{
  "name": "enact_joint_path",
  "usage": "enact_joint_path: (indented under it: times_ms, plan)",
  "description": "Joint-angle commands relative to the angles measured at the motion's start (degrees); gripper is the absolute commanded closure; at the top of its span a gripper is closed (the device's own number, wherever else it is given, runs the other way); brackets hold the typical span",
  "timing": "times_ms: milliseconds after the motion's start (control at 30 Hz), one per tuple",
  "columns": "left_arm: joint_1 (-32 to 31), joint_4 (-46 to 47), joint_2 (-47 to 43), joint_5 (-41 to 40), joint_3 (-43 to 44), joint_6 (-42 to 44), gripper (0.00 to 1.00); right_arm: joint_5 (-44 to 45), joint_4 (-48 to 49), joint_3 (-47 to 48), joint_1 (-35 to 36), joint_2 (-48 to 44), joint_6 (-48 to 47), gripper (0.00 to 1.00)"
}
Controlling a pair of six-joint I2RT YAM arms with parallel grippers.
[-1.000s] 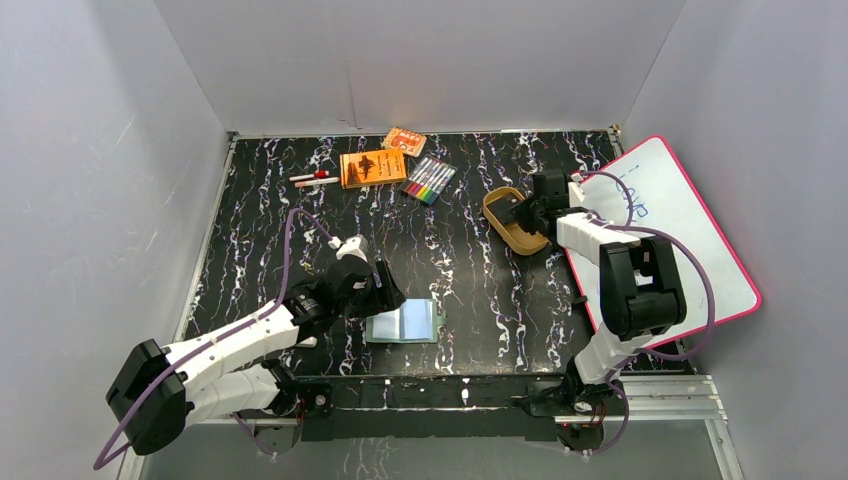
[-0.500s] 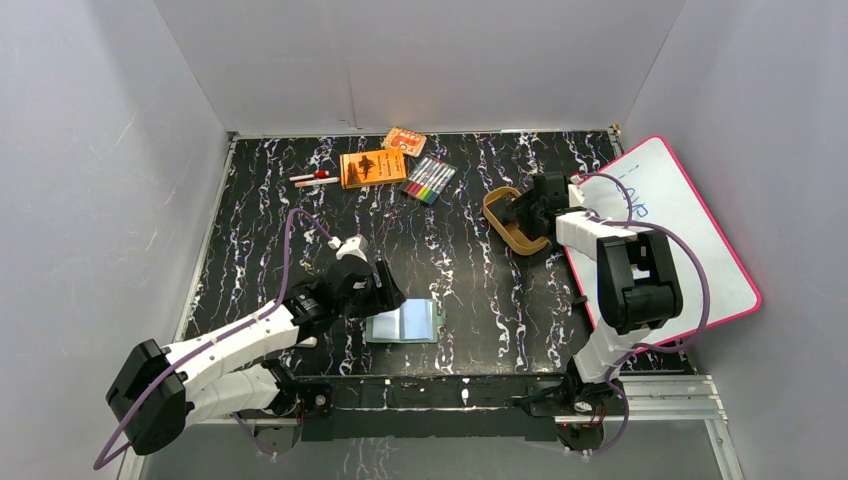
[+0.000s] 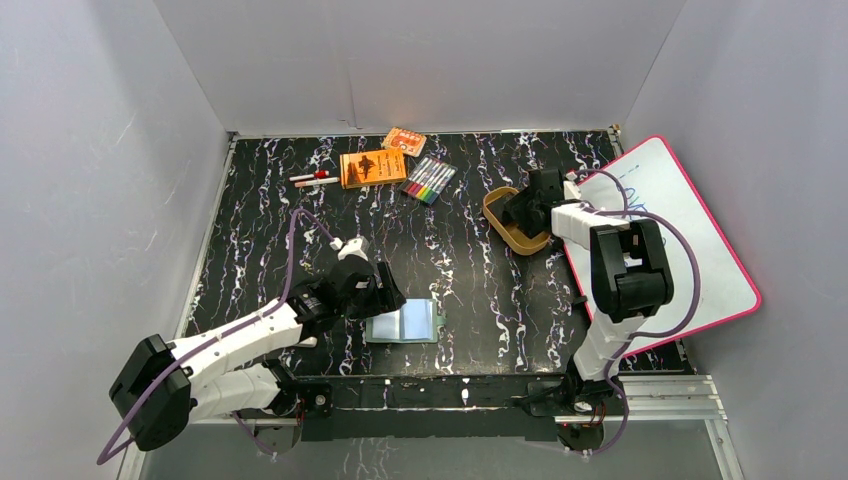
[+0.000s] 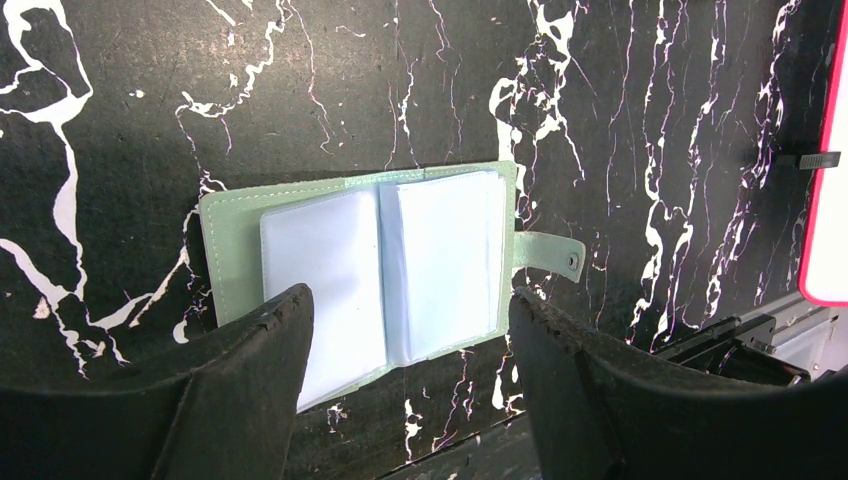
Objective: Put the credit cards into the card holder
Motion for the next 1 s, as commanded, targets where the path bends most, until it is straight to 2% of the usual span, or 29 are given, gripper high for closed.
enact_joint_path:
  times_ms: [0,367,533,867,967]
  plan:
    - [0.0,0.5,-0.1,-0.3,0.1,0.2,0.31,2.4,-3.1,4.2,-0.2,2.0,-0.8,0.33]
    - [0.0,1.4,0.9,0.2,0.3,0.0,0.31,3.9,-8.1,7.5,-0.2,4.5,-0.7,0.38]
    - [0.0,1.0,0.4,0.1,0.2,0.2,0.31,3.9,-6.6,5.2,-0.2,2.6,-1.1,0.45]
    - [0.0,1.2,0.0,0.5,-0.1,-0.4,0.32,4.3,-5.9,2.0,-0.3,-1.5,-1.5,0.47]
    - [0.0,1.1,-0.2,0.6,-0.1,-0.5,0.32,3.9,-5.1,1.5,-0.2,-1.9,-1.3,0.54]
